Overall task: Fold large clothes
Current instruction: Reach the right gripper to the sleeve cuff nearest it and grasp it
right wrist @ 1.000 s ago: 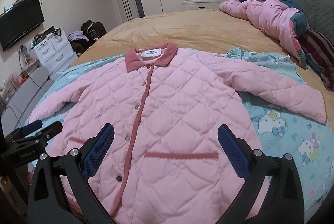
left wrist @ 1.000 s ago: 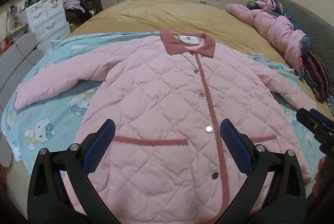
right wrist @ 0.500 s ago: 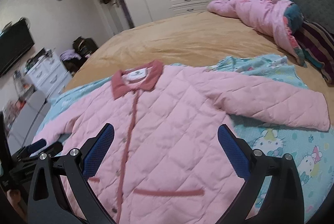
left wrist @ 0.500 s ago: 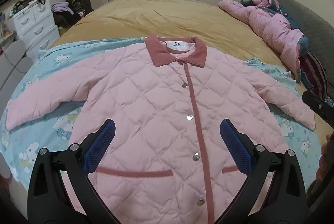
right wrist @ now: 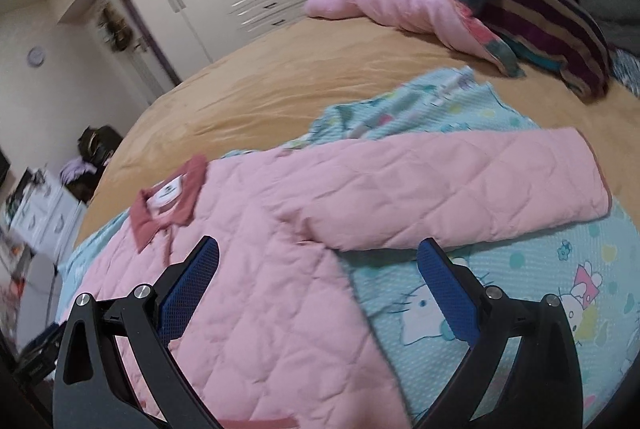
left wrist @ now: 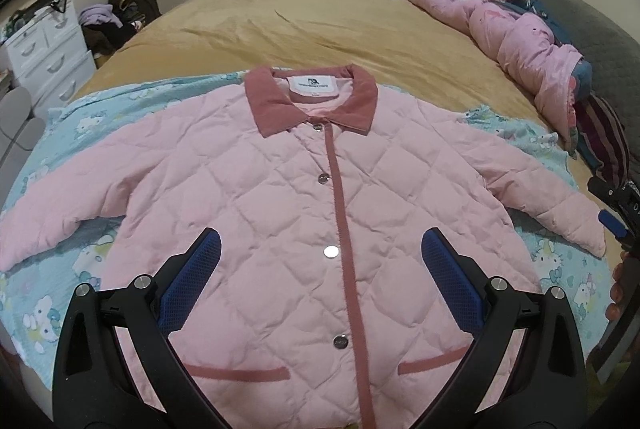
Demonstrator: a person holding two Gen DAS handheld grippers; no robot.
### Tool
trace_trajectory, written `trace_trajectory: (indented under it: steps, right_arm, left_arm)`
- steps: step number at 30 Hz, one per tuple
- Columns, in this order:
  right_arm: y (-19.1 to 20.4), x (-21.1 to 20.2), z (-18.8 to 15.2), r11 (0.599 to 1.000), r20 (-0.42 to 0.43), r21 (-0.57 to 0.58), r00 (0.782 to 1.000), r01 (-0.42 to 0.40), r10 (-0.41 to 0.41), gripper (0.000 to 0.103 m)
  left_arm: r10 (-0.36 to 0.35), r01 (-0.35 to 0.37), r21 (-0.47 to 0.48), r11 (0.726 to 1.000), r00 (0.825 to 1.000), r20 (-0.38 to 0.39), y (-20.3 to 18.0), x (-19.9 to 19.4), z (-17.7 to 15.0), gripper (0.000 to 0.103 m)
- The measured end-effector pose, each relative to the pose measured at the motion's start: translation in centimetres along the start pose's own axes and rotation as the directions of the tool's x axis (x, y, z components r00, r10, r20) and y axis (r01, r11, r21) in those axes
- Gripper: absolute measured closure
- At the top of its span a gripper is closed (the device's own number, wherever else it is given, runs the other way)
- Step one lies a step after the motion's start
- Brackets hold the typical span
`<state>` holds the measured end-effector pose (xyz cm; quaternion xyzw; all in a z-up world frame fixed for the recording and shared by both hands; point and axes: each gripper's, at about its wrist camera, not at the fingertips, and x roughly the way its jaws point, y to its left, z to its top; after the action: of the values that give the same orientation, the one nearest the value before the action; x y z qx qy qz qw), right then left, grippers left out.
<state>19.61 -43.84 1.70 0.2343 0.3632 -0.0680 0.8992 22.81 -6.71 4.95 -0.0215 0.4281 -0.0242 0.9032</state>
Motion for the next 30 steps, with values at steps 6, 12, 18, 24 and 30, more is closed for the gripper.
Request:
trace_trajectory:
  steps: [6, 12, 18, 24, 30]
  right_arm:
    - [-4.9, 2.3, 0.2, 0.99, -0.031, 0.126, 0.998, 0.057, -0.053, 0.004]
    - [-9.8, 4.3, -0.1, 0.96, -0.058, 0.261, 0.994, 0.102, -0.09, 0.004]
    - [-14.3, 5.4, -0.4, 0.914, -0.069, 0.383, 0.991, 0.136, -0.119, 0.004]
    - [-18.8, 6.8, -0.6, 0.854, -0.086, 0.489, 0.984, 0.179, -0.158, 0.004]
    - [-22.1, 7.8, 0.0, 0.814, -0.042, 0.561, 0.988, 0.148, -0.151, 0.004]
  left_arm:
    - [0.011, -0.011, 0.01, 1.0, 1.0, -0.026, -1.0, 1.7, 0.2, 0.009]
    - [0.031, -0.031, 0.005, 0.999, 0.999, -0.039, -1.7, 3.2, 0.2, 0.009]
    - [0.061, -0.059, 0.023, 0.998, 0.996, -0.071, -2.7, 4.7, -0.1, 0.009]
    - [0.07, -0.068, 0.025, 0.997, 0.993, -0.094, -3.5, 6.0, -0.2, 0.009]
    - [0.066, -0.064, 0.018, 0.998, 0.993, -0.095, -3.7, 6.8, -0.1, 0.009]
